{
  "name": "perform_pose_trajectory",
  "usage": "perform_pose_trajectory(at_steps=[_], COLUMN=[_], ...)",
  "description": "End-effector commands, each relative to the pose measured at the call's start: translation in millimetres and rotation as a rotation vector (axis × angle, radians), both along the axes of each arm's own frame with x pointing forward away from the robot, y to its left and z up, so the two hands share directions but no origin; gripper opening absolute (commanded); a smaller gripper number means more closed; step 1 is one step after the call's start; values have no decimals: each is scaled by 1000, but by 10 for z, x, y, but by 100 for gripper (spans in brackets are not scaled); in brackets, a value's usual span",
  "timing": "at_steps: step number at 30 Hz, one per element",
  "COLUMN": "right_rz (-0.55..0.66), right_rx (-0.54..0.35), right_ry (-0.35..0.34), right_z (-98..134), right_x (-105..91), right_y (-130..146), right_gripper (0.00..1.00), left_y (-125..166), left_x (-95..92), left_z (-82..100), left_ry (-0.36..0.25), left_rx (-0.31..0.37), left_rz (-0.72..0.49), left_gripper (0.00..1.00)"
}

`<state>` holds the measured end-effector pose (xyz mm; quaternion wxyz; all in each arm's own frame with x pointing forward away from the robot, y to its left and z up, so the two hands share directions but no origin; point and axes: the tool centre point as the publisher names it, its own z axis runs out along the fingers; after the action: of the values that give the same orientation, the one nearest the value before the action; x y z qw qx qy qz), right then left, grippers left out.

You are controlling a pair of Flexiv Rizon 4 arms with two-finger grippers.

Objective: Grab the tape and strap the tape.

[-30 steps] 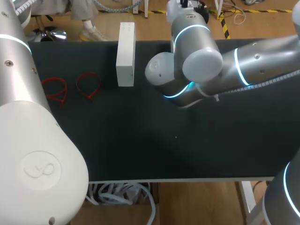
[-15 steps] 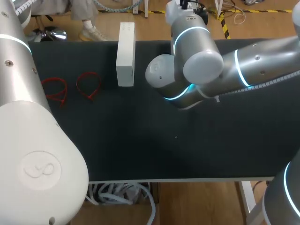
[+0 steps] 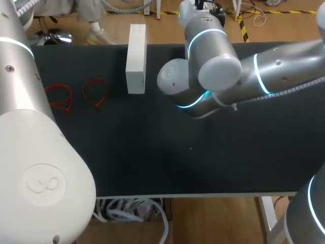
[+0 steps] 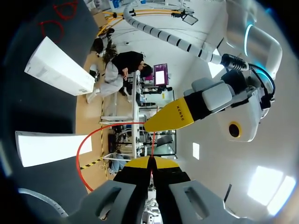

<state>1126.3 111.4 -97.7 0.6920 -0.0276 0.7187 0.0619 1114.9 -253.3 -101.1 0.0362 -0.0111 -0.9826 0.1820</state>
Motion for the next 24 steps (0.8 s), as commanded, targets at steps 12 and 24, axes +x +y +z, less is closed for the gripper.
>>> perform_pose_trajectory(at_steps=[12, 24], right_rz=[29, 40], right_rx=[14, 16], right_ry=[14, 22], right_z=[43, 28], right_x=[10, -7], right_y=[103, 132], right_gripper=[0, 0], left_y=[-6, -6], left_x=[10, 10], left_z=[13, 13], left_ry=[3, 3], left_rx=[4, 4], left_rz=[-1, -1], left_gripper=[0, 0])
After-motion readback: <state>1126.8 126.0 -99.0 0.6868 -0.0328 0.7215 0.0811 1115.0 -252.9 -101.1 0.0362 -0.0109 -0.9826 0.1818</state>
